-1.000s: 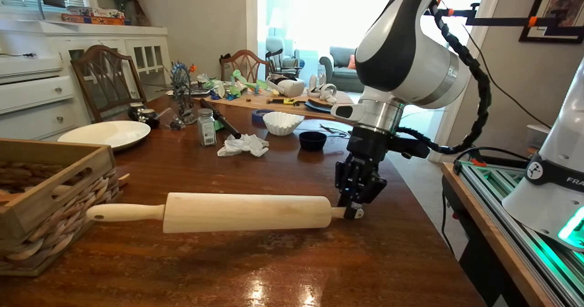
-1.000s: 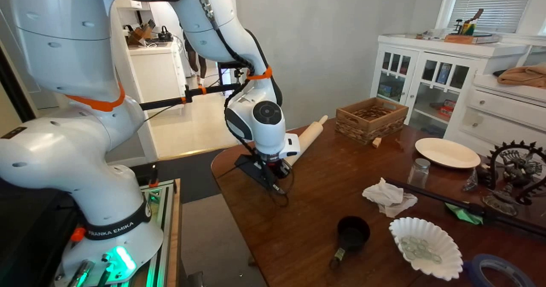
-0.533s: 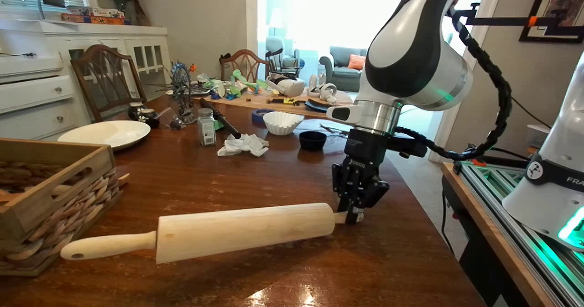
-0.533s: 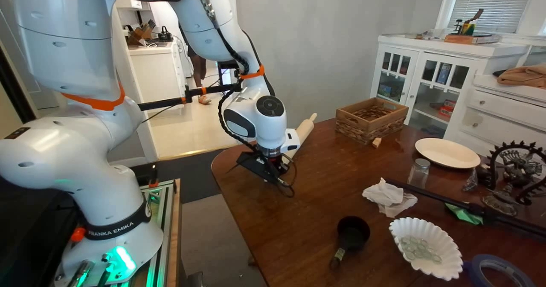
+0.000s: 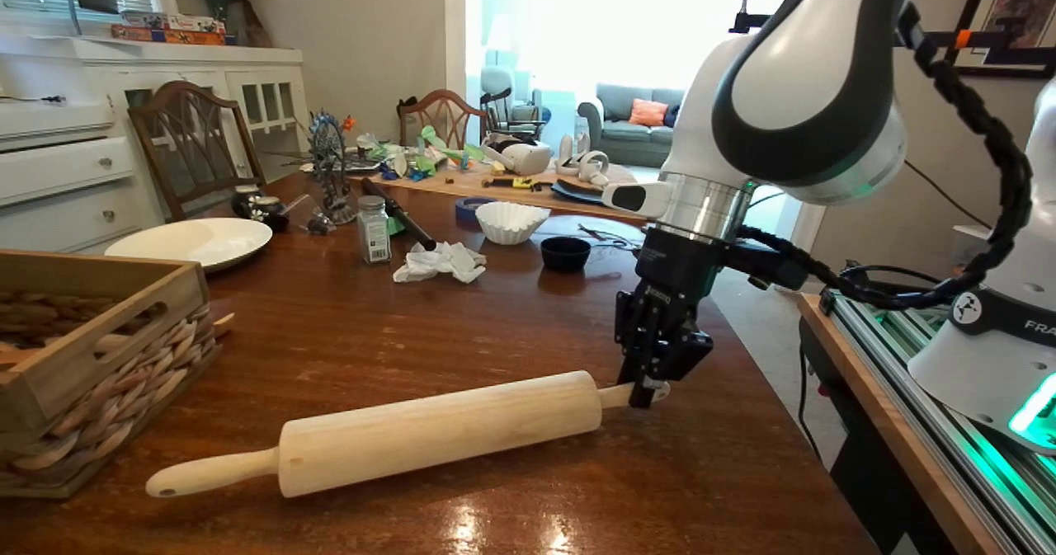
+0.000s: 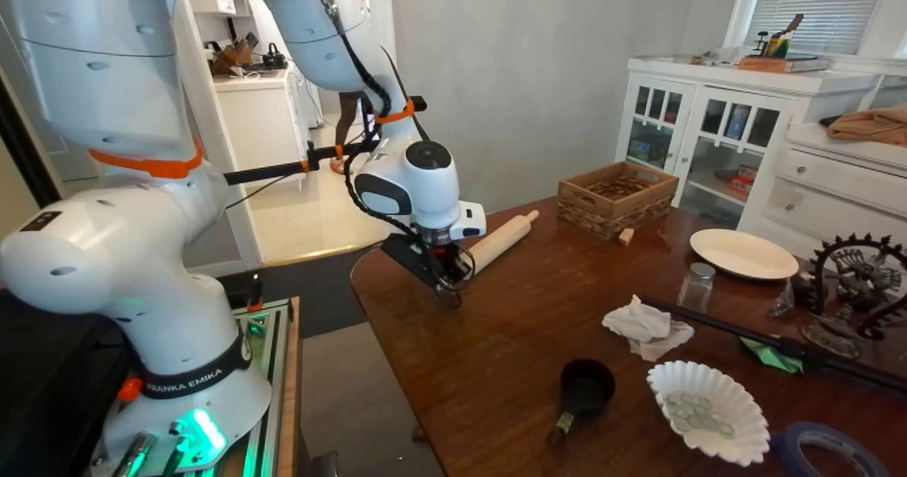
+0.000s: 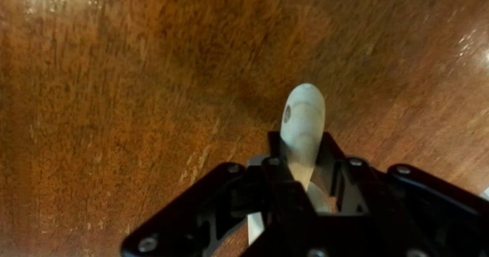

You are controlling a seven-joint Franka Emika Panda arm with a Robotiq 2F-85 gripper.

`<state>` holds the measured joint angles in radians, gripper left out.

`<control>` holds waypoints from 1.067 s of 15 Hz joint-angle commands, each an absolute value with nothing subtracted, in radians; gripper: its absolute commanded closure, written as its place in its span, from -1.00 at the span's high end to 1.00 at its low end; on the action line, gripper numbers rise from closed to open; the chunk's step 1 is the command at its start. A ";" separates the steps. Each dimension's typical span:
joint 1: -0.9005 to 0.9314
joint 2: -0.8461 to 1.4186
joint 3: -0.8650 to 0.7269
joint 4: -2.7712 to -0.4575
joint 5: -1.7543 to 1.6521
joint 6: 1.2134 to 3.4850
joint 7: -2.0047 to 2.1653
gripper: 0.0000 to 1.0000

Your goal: Move the rolling pin back and forth.

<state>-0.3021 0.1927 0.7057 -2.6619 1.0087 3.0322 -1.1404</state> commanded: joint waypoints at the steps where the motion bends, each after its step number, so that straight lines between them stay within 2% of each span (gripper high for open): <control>1: -0.225 0.160 0.655 -2.724 0.923 3.073 -0.973 -0.87; 7: -0.237 0.135 0.624 -2.713 0.966 3.065 -0.889 -0.87; 16: -0.388 0.039 0.627 -2.681 1.385 2.984 -1.025 -0.87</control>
<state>-0.3498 0.1051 0.6301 -2.6701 1.2723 3.0340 -0.9731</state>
